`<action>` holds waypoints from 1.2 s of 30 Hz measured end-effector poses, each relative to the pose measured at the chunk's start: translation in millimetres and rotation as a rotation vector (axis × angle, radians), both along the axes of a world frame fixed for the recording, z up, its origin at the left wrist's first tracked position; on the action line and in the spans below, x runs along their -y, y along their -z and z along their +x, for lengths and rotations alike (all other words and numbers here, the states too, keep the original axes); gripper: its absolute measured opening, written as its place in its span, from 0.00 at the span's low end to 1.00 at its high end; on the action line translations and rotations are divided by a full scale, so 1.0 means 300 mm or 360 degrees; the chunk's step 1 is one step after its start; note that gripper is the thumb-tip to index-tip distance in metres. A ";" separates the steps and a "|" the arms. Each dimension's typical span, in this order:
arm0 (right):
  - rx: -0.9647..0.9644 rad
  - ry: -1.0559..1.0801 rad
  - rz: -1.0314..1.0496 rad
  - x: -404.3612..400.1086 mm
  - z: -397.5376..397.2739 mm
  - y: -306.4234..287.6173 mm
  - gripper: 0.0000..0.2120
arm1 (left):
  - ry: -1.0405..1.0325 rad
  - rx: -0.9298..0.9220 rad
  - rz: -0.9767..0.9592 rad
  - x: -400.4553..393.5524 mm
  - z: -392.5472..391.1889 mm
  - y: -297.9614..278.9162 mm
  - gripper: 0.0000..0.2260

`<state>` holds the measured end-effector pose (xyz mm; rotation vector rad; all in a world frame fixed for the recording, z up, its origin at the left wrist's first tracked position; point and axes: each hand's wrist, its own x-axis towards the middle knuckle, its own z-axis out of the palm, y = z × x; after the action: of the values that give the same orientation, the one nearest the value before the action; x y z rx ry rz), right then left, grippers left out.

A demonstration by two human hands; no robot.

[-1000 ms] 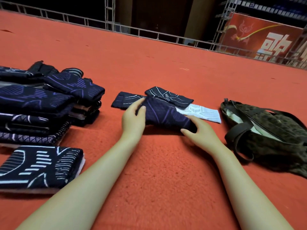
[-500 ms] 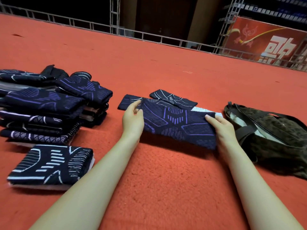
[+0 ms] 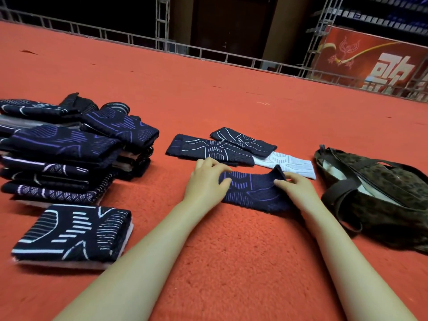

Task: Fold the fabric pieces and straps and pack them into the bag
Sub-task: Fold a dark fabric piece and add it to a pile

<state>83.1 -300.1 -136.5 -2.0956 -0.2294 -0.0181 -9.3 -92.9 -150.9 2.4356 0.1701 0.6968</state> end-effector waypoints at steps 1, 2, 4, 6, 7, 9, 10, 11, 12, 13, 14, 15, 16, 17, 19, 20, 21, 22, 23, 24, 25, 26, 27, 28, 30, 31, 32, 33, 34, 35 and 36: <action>-0.0126 -0.0033 0.0303 -0.010 -0.013 -0.010 0.05 | 0.0092 -0.0075 0.0042 0.010 0.001 0.005 0.13; -0.0254 -0.0097 0.0593 -0.022 -0.026 -0.020 0.04 | 0.0155 -0.0191 0.0120 0.020 0.004 0.010 0.13; -0.0408 -0.0249 0.0966 -0.040 -0.041 -0.035 0.08 | 0.0191 -0.0352 0.0207 0.027 0.013 0.021 0.13; -0.0308 -0.0468 0.0819 -0.060 -0.053 -0.033 0.11 | 0.0173 -0.0325 0.0091 0.020 0.025 0.027 0.13; -0.0168 -0.0545 0.0585 -0.069 -0.062 -0.022 0.11 | 0.0159 -0.0286 0.0023 0.018 0.030 0.029 0.13; 0.0131 -0.0576 0.0074 -0.086 -0.068 0.010 0.13 | 0.0115 -0.0222 -0.0146 0.014 0.038 0.028 0.15; 0.0252 -0.0591 -0.0090 -0.093 -0.070 0.023 0.15 | 0.0083 -0.0202 -0.0257 0.013 0.038 0.023 0.15; 0.0330 -0.0610 -0.0151 -0.100 -0.074 0.031 0.16 | 0.0056 -0.0185 -0.0359 0.015 0.036 0.014 0.16; 0.0370 -0.0620 -0.0135 -0.105 -0.079 0.034 0.17 | 0.0036 -0.0172 -0.0443 0.016 0.034 0.007 0.16; 0.0389 -0.0626 -0.0089 -0.106 -0.081 0.035 0.18 | 0.0026 -0.0161 -0.0512 0.018 0.032 -0.002 0.16; 0.0401 -0.0631 -0.0053 -0.109 -0.082 0.034 0.18 | 0.0021 -0.0156 -0.0571 0.019 0.029 -0.008 0.16; 0.0410 -0.0631 -0.0034 -0.110 -0.084 0.035 0.18 | 0.0024 -0.0159 -0.0601 0.020 0.025 -0.011 0.16; 0.0420 -0.0627 -0.0041 -0.111 -0.085 0.037 0.18 | 0.0029 -0.0182 -0.0588 0.021 0.021 -0.011 0.15; 0.0432 -0.0626 -0.0049 -0.113 -0.089 0.039 0.18 | 0.0025 -0.0219 -0.0523 0.020 0.018 -0.009 0.15; 0.0439 -0.0623 -0.0071 -0.120 -0.094 0.043 0.16 | 0.0002 -0.0310 -0.0304 0.017 0.014 -0.004 0.16; 0.0427 -0.0616 -0.0088 -0.124 -0.096 0.046 0.15 | -0.0008 -0.0351 -0.0196 0.018 0.013 -0.004 0.18; 0.0406 -0.0597 -0.0108 -0.130 -0.096 0.051 0.16 | -0.0018 -0.0380 -0.0102 0.022 0.011 -0.005 0.20; 0.0382 -0.0565 -0.0122 -0.136 -0.096 0.054 0.16 | -0.0034 -0.0404 -0.0012 0.027 0.009 -0.005 0.21; 0.0358 -0.0523 -0.0120 -0.142 -0.092 0.060 0.18 | -0.0063 -0.0408 0.0083 0.032 0.008 -0.002 0.21; 0.0320 -0.0473 -0.0098 -0.149 -0.091 0.063 0.19 | -0.0099 -0.0402 0.0178 0.033 0.009 0.003 0.21; 0.0260 -0.0428 -0.0039 -0.156 -0.092 0.062 0.21 | -0.0138 -0.0392 0.0252 0.030 0.010 0.007 0.21; 0.0167 -0.0400 0.0059 -0.163 -0.097 0.058 0.22 | -0.0168 -0.0380 0.0279 0.026 0.014 0.014 0.20; 0.0043 -0.0396 0.0189 -0.169 -0.104 0.053 0.22 | -0.0185 -0.0368 0.0274 0.021 0.017 0.020 0.20; -0.0092 -0.0417 0.0309 -0.174 -0.111 0.049 0.23 | -0.0187 -0.0366 0.0253 0.018 0.019 0.023 0.19; -0.0217 -0.0453 0.0433 -0.179 -0.120 0.045 0.24 | -0.0181 -0.0364 0.0233 0.021 0.021 0.024 0.19; -0.0224 -0.0441 0.0452 -0.181 -0.119 0.047 0.24 | -0.0175 -0.0349 0.0225 0.025 0.022 0.024 0.19; -0.0209 -0.0417 0.0466 -0.183 -0.117 0.049 0.24 | -0.0166 -0.0327 0.0199 0.026 0.023 0.023 0.19; -0.0192 -0.0377 0.0490 -0.185 -0.112 0.049 0.25 | -0.0154 -0.0291 0.0161 0.027 0.024 0.023 0.19; -0.0171 -0.0342 0.0528 -0.186 -0.109 0.046 0.25 | -0.0135 -0.0250 0.0108 0.027 0.024 0.022 0.19; -0.0151 -0.0311 0.0579 -0.184 -0.109 0.040 0.24 | -0.0108 -0.0206 0.0055 0.029 0.024 0.021 0.18; -0.0126 -0.0287 0.0639 -0.181 -0.110 0.031 0.23 | -0.0075 -0.0170 0.0015 0.032 0.022 0.019 0.18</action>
<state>50.1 -245.8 -145.8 -1.6673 -0.3365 0.1181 -2.7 -102.7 -156.5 2.4863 0.2675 0.5893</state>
